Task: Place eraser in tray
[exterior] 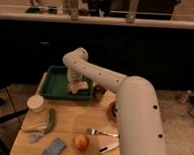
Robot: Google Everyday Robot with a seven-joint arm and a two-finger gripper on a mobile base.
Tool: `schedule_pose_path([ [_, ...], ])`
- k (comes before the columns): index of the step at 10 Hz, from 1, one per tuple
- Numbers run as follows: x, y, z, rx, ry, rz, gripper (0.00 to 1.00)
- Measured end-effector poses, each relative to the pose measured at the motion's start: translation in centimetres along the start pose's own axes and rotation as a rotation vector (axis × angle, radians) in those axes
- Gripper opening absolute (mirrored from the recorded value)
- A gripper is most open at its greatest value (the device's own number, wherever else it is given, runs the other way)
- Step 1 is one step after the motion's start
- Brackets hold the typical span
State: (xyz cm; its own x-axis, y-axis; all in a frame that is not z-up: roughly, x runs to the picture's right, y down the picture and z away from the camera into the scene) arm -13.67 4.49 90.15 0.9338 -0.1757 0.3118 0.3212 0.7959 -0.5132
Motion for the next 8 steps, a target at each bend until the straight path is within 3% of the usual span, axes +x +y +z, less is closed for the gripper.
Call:
schedule_pose_path([
  [8,-0.3,-2.0,0.3,0.045,0.015,0.071,0.0],
])
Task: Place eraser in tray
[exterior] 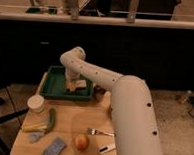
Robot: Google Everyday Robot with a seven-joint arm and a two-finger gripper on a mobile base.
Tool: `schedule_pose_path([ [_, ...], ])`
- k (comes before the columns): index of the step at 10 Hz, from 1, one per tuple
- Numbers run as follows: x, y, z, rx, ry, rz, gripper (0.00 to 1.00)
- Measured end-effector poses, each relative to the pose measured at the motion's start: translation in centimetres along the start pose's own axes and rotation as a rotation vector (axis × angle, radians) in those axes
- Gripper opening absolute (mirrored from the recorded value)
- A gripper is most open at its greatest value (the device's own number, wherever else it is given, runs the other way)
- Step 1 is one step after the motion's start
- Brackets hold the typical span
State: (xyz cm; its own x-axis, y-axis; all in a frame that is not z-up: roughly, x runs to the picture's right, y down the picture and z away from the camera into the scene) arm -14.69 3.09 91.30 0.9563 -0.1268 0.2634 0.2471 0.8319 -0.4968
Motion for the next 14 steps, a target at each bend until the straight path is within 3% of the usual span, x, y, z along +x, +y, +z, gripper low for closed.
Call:
schedule_pose_path([
  [5,0.6,-0.6,0.4,0.034,-0.01,0.092,0.0],
  [6,0.6,-0.7,0.4,0.037,-0.008,0.096,0.05],
  [11,0.8,-0.7,0.7,0.042,-0.061,0.11,0.56],
  [14,1.3,-0.7,0.7,0.049,-0.076,0.12,0.79],
])
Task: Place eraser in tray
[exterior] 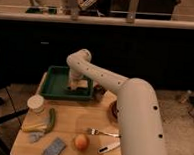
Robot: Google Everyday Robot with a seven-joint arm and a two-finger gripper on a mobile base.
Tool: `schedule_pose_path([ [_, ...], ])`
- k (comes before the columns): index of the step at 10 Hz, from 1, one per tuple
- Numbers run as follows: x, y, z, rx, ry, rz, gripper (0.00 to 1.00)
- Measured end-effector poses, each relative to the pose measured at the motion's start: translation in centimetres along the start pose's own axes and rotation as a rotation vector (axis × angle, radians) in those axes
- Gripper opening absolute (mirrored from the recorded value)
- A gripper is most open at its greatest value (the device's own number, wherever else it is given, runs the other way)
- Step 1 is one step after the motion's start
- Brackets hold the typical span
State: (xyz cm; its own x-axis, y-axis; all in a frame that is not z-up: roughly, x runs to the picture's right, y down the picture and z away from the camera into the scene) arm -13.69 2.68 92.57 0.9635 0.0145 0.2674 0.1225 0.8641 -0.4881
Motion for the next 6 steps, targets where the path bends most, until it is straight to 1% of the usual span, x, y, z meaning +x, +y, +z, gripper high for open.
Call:
schedule_pose_path([
  [2,-0.15,-0.07,-0.03,0.001,-0.015,-0.003,0.8],
  [6,-0.63,-0.23,-0.25,-0.004,-0.019,-0.053,0.8],
])
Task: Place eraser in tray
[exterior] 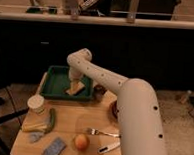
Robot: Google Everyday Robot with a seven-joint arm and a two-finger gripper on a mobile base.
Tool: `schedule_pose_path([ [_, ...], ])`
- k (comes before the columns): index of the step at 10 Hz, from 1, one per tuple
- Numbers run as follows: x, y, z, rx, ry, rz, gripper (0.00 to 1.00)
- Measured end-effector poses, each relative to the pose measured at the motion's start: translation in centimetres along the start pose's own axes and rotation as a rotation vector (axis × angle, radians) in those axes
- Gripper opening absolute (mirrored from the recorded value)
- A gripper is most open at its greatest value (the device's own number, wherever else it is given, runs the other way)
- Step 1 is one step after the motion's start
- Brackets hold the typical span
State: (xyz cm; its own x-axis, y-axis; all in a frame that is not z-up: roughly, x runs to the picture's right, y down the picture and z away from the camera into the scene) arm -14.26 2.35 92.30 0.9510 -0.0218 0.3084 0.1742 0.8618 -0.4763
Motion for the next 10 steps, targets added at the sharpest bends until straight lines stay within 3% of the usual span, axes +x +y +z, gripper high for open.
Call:
schedule_pose_path([
  [5,-1.8,-0.8,-1.6,0.019,0.029,-0.076,0.8],
  [10,-2.6,-1.3,-2.8,0.047,0.035,-0.109,0.8],
])
